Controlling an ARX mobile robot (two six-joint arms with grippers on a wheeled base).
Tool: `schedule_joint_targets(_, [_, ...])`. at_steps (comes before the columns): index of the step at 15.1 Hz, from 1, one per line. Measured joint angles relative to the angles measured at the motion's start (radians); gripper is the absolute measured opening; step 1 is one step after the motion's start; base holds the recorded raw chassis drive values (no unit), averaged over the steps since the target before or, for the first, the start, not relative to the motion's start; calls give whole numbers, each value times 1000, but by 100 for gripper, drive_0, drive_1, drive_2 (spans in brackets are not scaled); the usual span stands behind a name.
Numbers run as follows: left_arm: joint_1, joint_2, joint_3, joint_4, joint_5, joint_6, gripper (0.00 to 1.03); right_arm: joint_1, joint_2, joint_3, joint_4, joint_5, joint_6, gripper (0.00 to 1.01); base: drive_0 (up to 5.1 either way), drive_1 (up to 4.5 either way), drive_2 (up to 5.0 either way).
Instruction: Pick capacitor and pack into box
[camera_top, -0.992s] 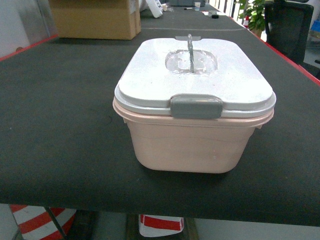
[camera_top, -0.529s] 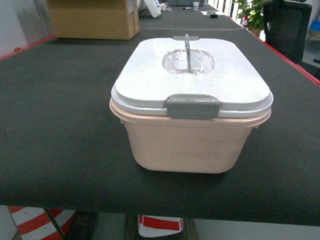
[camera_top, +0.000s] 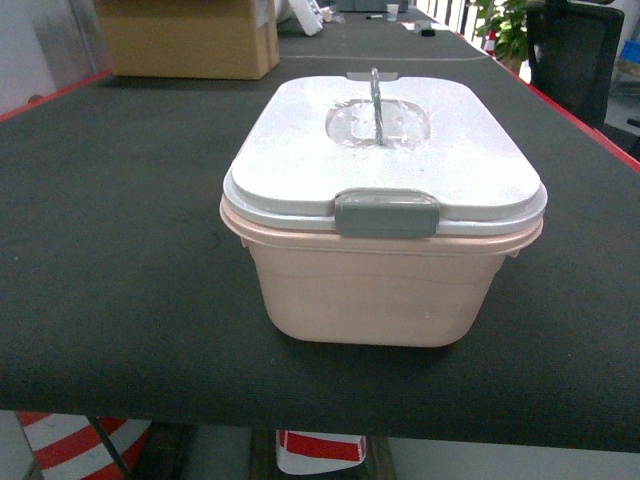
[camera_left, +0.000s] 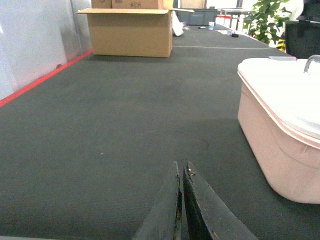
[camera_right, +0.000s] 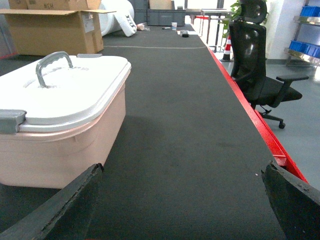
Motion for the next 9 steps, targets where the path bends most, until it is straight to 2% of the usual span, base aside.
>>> schedule_joint_targets(3, [0, -106, 0, -98, 0, 0, 2, 0, 0, 0, 0, 0, 0, 98, 0, 0, 0])
schedule_joint_targets(9, [0, -224, 0, -219, 0, 0, 2, 0, 0, 0, 0, 0, 0, 98, 0, 0, 0])
